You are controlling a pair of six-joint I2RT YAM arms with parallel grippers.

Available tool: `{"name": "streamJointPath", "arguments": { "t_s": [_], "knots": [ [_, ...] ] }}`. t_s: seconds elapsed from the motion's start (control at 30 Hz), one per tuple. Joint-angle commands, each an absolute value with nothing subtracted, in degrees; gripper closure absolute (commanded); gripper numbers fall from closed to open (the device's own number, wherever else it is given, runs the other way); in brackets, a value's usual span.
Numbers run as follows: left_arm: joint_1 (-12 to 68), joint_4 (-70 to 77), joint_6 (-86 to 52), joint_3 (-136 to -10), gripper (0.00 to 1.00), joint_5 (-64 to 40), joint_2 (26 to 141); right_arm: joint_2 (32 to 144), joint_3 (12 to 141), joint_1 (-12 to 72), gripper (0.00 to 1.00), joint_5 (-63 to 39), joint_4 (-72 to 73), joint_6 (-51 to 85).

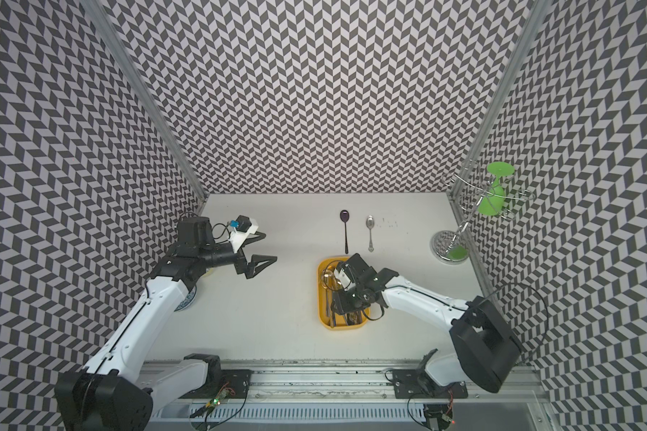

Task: Put the spoon into the storage box
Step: Adjust the spoon in the storage box.

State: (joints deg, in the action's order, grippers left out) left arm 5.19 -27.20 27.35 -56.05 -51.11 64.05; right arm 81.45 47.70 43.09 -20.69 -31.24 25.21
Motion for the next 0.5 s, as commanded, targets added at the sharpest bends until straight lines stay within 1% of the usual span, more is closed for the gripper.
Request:
{"name": "streamJointPath", "arguments": {
  "t_s": [0.0, 0.1, 0.23, 0.4, 0.47],
  "knots": [
    [4.8, -27.6, 27.3, -57.5, 0.01, -52.6, 63.6, 82.0, 47.2, 44.4, 0.56, -23.9, -27.9, 26.7],
    [4.8, -26.4, 27.3, -56.3, 0.01, -53.0, 63.4, 82.5, 46.1, 45.3, 0.59, -25.3, -25.8, 27.2],
    [4.7, -27.5, 27.3, -57.3, 0.01, -52.8, 63.5, 83.8, 45.7, 45.8, 0.65, -25.4, -25.6, 27.4],
    [4.7, -26.6, 27.3, -56.5, 0.01, -52.6, 63.4, 85.8, 45.6, 45.8, 0.83, -26.1, -24.6, 26.8],
    [4.8, -27.7, 27.5, -57.3, 0.01, -52.6, 63.3, 85.7, 45.6, 45.8, 0.87, -25.4, -23.9, 27.4]
  ]
}}
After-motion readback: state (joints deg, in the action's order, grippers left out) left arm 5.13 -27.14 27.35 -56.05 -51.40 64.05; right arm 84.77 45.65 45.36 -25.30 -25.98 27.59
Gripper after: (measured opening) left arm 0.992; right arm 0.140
